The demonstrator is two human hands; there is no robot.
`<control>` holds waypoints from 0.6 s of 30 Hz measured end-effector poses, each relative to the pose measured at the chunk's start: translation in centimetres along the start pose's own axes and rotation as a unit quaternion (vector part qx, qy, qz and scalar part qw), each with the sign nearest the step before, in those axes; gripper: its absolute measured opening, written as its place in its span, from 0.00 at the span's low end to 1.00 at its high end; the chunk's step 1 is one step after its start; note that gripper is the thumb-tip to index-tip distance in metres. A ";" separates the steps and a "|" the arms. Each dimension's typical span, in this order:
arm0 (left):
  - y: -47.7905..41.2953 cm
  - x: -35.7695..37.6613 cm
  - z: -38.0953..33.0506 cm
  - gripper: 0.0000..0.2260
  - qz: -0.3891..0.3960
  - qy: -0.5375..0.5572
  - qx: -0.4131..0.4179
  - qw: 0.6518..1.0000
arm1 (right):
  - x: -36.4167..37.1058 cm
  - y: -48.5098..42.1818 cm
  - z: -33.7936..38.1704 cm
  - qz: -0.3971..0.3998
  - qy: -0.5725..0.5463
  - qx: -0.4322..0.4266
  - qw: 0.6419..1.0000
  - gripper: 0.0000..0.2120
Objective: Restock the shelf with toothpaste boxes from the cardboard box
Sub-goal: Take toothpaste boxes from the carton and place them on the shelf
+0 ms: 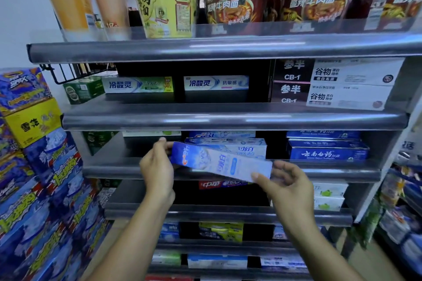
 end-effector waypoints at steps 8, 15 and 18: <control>-0.6 0.9 0.7 0.14 0.144 -0.076 0.066 0.984 | -0.1 -5.0 1.5 -0.020 0.043 -0.060 0.997 0.18; -3.0 2.1 0.4 0.12 0.135 -0.223 0.122 0.958 | 0.7 -7.5 1.6 -0.055 0.138 -0.050 0.988 0.20; -3.5 1.9 0.6 0.03 0.120 -0.300 0.144 0.935 | 1.1 -8.1 1.7 -0.050 0.218 -0.057 0.973 0.21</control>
Point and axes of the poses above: each hand's wrist, its own y-axis away from the middle knuckle, its own x-axis out of the palm, z = x × y, the point moved 3 cm from there along -y, towards the middle knuckle, and after that the axes turned 8 degrees about y, right-handed, at the moved point
